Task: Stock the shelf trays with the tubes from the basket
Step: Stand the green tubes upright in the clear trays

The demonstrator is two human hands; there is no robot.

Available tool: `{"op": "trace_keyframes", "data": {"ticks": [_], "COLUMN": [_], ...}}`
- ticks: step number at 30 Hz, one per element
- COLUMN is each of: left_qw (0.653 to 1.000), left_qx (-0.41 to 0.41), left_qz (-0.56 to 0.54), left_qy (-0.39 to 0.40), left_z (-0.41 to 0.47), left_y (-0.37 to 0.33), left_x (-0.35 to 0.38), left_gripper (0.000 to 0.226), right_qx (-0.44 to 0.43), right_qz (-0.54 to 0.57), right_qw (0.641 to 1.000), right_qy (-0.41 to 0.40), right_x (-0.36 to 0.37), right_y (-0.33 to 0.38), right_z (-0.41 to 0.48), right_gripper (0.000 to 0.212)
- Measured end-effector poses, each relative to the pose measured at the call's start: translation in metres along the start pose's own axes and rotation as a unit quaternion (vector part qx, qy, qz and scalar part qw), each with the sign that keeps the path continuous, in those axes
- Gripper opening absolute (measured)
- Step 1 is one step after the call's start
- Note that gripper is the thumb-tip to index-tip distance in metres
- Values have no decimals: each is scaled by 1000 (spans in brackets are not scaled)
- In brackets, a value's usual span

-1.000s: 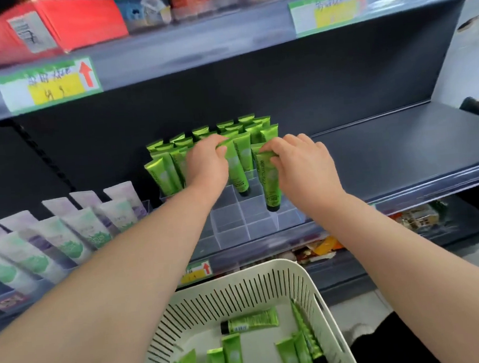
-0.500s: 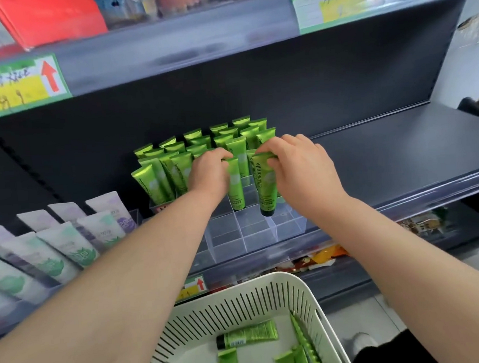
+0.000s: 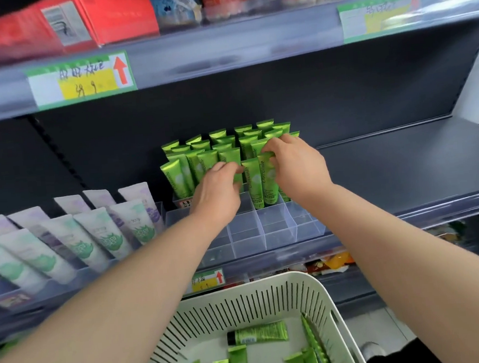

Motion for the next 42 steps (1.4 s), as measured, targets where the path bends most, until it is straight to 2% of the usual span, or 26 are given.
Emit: {"op": "trace_keyframes", "data": {"ticks": [7,15,27,37,42], "left_qw": [992,994,995,996,992], "left_qx": [56,59,59,49,32], "left_qz": [61,52,43,0,8], "left_qy": [92,80,66,72,126], "left_z": [-13,-17,-26,-99,-156], "left_y": [14,18,12,5,23], "left_x": [0,-3,-9,-3,21], "left_gripper": [28,29,29,29,27], "right_qx": [16,25,-28,-67,-70], "right_qz": [-43,-58,-79,-28,-13], "right_qw": [998,995,996,997,996], "right_qy": [42,71,17,-12,45], "right_x": [17,30,17,14,44], "right_y": [-2,-7,0,22,24], "right_z": [0,1,-8,-106,-169], "right_gripper": [43,45,43,26,27]}}
Point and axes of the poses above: each hand's wrist, its own z-axis towards the middle knuckle, its own x-axis out of the palm, y = z × x, the point moved 3 cm from there along z, towards the middle knuckle, and after that the axes turned 6 degrees about -y, right-handed, at the moved point
